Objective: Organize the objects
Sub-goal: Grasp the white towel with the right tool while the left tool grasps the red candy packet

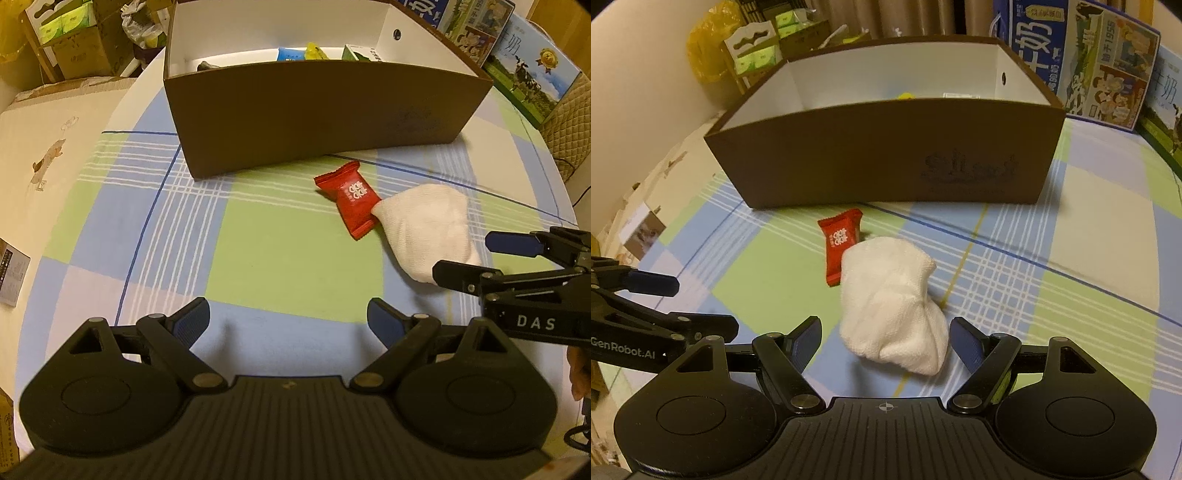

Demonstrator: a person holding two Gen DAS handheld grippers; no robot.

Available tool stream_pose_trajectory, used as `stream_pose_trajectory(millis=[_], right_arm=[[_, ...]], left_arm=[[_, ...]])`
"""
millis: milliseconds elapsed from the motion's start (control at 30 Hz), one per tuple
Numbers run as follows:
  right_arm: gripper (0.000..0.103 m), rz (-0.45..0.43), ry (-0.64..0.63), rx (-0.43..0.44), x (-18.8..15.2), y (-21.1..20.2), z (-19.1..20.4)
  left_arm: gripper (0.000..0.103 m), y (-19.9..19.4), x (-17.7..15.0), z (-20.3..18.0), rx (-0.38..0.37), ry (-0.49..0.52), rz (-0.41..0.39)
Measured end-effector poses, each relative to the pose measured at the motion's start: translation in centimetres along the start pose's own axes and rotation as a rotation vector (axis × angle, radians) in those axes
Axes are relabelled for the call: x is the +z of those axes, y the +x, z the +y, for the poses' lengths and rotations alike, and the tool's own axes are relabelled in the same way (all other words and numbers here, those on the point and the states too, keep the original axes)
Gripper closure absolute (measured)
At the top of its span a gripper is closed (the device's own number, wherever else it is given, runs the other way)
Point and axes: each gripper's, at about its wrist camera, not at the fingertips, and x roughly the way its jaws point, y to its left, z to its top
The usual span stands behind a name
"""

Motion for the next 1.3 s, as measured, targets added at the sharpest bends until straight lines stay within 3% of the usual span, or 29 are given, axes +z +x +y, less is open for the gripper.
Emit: stream_pose_trajectory(millis=[333,367,400,500,567,833,1000,1300], right_arm=[[0.030,0.019,-0.025,-0.027,0.1,2.6,0.0],[0.032,0.014,-0.028,-0.026,0.0,2.7,-0.1],[0.045,0.012,-0.028,-0.028,0.0,2.7,-0.3],[0.058,0.015,-0.002,-0.018,0.0,2.6,-1.3],[0.061,0.009,0.034,-0.023,0.1,2.2,-2.1],[0.061,0.006,0.172,-0.114,0.2,1.1,-6.8],[0.061,0.001,0.223,-0.136,-0.1,0.5,-8.6],[0.061,-0.001,0.236,-0.134,-0.1,0.6,-9.0]], left_arm=[[0.013,1.9,1.1,0.1,0.009,0.011,0.022],[0.013,2.2,1.2,0.1,0.009,0.013,0.024],[0.013,2.4,1.3,0.1,0.007,0.015,0.027],[0.013,2.9,1.6,-0.2,0.000,0.022,0.030],[0.013,3.3,1.9,-0.4,-0.006,0.028,0.030],[0.013,5.3,4.0,-1.3,-0.049,0.007,0.033],[0.013,6.2,5.4,-2.2,-0.070,-0.011,-0.007],[0.020,8.5,7.5,-3.2,-0.028,-0.056,-0.072]])
